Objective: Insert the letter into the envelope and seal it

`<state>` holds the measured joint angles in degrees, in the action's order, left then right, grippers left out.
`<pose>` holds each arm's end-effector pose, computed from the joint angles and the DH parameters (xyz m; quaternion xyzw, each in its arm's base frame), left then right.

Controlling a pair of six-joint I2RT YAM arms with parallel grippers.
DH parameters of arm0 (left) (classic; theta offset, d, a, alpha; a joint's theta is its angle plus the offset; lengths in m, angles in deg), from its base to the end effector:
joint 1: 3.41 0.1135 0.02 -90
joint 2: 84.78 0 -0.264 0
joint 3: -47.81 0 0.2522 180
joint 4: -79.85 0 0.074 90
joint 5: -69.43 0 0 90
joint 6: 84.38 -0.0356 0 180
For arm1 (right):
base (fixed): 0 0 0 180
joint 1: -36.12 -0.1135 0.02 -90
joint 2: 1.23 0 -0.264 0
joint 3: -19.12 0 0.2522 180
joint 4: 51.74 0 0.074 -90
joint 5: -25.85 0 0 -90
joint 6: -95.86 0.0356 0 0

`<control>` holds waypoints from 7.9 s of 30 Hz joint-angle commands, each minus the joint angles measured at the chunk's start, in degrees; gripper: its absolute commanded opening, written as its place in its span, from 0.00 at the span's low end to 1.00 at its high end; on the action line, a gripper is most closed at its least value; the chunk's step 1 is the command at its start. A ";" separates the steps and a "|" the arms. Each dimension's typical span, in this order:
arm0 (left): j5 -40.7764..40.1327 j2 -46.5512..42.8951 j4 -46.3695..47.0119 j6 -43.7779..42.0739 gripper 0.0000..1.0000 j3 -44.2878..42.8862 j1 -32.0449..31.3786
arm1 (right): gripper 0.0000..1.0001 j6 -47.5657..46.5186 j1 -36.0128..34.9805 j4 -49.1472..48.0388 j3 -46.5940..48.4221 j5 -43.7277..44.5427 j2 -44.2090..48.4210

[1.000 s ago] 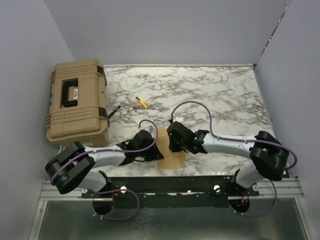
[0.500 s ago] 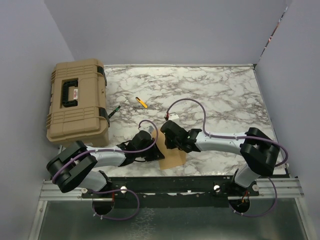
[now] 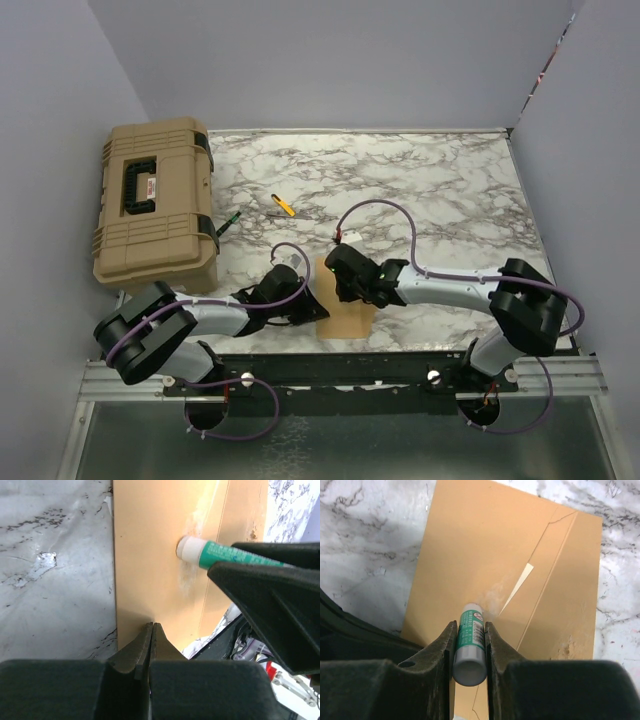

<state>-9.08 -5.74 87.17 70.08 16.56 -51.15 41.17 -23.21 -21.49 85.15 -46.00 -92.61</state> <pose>0.1441 -0.1691 0.1152 -0.0899 0.9000 -0.3966 0.1570 0.1703 0.2654 0.1805 -0.1507 0.9324 0.1125 0.3087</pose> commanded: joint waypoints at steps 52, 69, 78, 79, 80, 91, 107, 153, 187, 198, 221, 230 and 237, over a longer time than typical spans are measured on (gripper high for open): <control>-6.18 4.97 -7.97 3.84 0.00 0.76 0.00 | 0.01 -12.68 2.81 11.61 -8.06 -22.99 4.37; -6.45 2.39 -11.61 1.57 0.00 2.47 0.03 | 0.01 -6.35 8.68 14.29 -4.37 -5.21 2.21; -6.17 2.98 -11.19 1.03 0.00 1.87 0.05 | 0.01 -8.24 9.15 9.51 -1.13 -11.53 -0.75; -6.20 3.11 -11.03 1.01 0.00 1.78 0.04 | 0.01 -8.29 9.15 9.89 -0.86 -11.75 -0.52; -6.08 3.33 -10.99 1.02 0.00 1.64 0.09 | 0.01 -8.37 9.15 10.36 -0.59 -11.94 -0.27; -5.22 6.11 -9.68 0.84 0.00 0.12 0.05 | 0.01 -3.89 6.56 12.23 -6.65 -20.03 1.26; -6.12 6.36 -9.66 1.37 0.00 0.56 0.04 | 0.01 -0.87 7.03 16.77 -3.94 -10.30 0.82; -4.60 -2.30 -17.15 -6.07 0.14 -11.50 0.10 | 0.01 3.60 15.41 13.34 1.44 -16.92 21.20; -14.17 -23.75 8.56 6.47 0.99 -23.77 0.12 | 0.01 48.50 25.58 -45.56 -10.17 -38.32 33.73; -12.83 -18.86 15.31 9.66 0.97 -27.63 0.13 | 0.01 48.83 25.62 -48.74 -11.00 -39.18 33.24; -21.11 -28.34 -14.63 0.47 0.97 -14.48 0.17 | 0.01 60.95 45.98 -37.42 -34.58 -31.44 28.82; -16.06 -22.92 -13.90 -3.39 0.97 -12.43 0.92 | 0.01 62.12 50.54 -54.96 -35.43 -38.52 9.15; -14.51 -18.92 -13.82 -5.87 0.97 -13.24 1.85 | 0.10 61.04 51.07 -50.22 -33.90 -34.80 6.00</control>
<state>-25.96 -26.39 73.38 67.11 3.77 -49.95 102.28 27.30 -72.19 49.83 -82.24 -85.02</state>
